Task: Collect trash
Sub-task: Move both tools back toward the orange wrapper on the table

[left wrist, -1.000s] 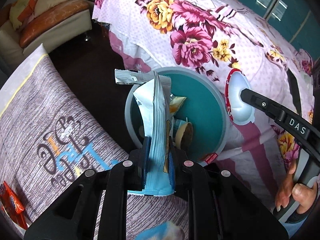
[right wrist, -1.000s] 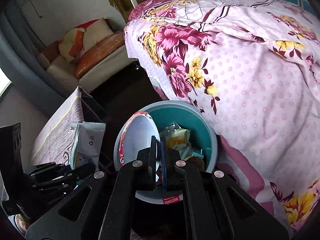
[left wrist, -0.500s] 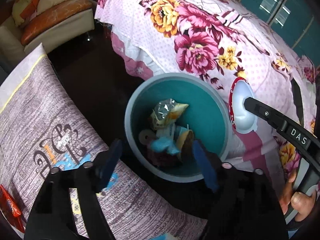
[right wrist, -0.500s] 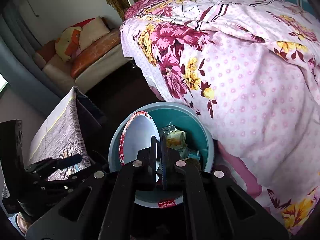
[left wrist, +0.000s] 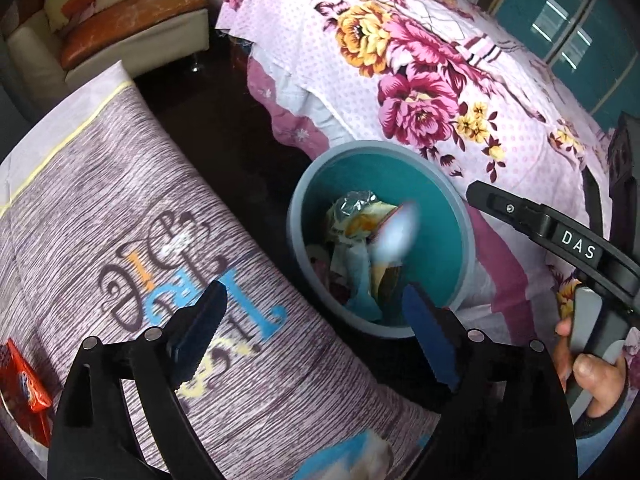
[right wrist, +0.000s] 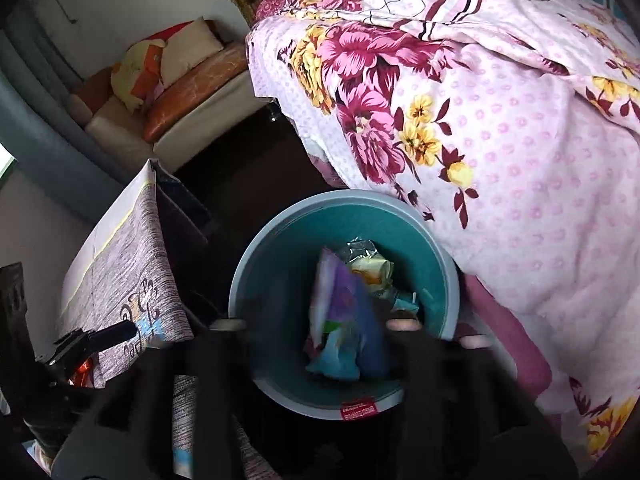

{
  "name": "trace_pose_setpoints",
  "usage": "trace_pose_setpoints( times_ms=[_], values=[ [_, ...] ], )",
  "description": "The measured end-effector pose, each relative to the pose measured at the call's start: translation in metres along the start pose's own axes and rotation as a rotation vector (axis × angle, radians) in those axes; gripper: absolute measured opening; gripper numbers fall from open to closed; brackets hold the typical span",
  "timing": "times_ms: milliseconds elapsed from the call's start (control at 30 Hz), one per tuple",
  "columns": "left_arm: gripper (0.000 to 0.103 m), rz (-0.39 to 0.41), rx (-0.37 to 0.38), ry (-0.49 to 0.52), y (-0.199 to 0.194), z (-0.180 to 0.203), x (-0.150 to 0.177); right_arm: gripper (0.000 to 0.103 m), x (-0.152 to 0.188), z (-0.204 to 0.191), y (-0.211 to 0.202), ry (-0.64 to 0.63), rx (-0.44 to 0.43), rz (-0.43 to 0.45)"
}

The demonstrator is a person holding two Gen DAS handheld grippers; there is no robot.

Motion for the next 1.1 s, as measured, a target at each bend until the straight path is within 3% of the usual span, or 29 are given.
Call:
trace_pose_setpoints(
  times_ms=[67, 100, 133, 500, 1100],
  values=[
    [0.091, 0.007, 0.001, -0.016, -0.004, -0.006, 0.002, 0.058, 0.002, -0.005, 0.001, -0.004, -0.004, -0.012],
    [0.091, 0.008, 0.002, -0.022, -0.006, -0.008, 0.003, 0.069, 0.004, -0.006, 0.000, -0.002, 0.002, -0.015],
    [0.091, 0.008, 0.006, -0.030, -0.008, -0.010, 0.005, 0.073, 0.003, -0.007, 0.000, -0.003, 0.005, -0.016],
    [0.092, 0.037, 0.012, -0.102, -0.037, -0.041, 0.023, 0.077, 0.011, -0.033, -0.010, -0.030, 0.009, -0.050],
    [0.093, 0.129, -0.012, -0.227, -0.099, -0.114, 0.057, 0.083, 0.027, -0.130, -0.027, -0.172, -0.038, -0.074]
  ],
)
Point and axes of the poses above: each gripper's, at about its wrist camera, not at the fingertips, and y roughly the way its jaws point, z to its right, x to its underside, the point moved 10 cm from there along y, roughly the way its jaws point, and after that the axes turned 4 degrees about -y, right-handed, at the moved point
